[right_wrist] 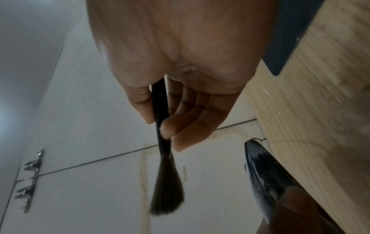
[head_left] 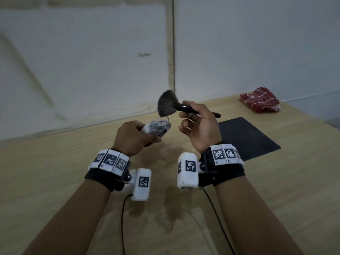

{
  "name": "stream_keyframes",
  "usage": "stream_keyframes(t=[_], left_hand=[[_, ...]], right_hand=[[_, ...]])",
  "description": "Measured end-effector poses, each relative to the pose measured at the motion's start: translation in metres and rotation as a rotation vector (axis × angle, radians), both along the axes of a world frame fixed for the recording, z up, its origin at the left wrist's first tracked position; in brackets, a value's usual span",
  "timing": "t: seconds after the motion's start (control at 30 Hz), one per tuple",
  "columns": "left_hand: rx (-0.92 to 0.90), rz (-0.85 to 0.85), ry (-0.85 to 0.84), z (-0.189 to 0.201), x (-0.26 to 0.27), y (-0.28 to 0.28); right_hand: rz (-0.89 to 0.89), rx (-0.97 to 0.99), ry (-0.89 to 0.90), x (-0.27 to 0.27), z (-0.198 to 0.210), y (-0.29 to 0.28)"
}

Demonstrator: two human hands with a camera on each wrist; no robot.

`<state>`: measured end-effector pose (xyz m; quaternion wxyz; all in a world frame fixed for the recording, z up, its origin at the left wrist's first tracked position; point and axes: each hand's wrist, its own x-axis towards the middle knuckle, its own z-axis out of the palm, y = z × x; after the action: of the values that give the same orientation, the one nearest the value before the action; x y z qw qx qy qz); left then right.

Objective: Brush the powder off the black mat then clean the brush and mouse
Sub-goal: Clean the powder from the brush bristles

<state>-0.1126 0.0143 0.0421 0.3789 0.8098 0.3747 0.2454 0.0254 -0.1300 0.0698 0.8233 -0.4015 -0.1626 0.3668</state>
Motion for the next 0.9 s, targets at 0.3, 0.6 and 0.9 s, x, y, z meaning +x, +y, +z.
stream_keyframes(t=[0.3, 0.6, 0.9], left_hand=[[0.055, -0.041, -0.031, 0.004, -0.021, -0.014], [0.203, -0.106, -0.027, 0.015, -0.014, -0.023], [0.249, -0.156, -0.050, 0.012, -0.009, -0.027]], right_hand=[[0.033, 0.005, -0.129, 0.000, 0.004, -0.010], [-0.053, -0.050, -0.246, 0.011, 0.011, -0.015], [-0.095, -0.278, -0.614, 0.008, 0.011, -0.021]])
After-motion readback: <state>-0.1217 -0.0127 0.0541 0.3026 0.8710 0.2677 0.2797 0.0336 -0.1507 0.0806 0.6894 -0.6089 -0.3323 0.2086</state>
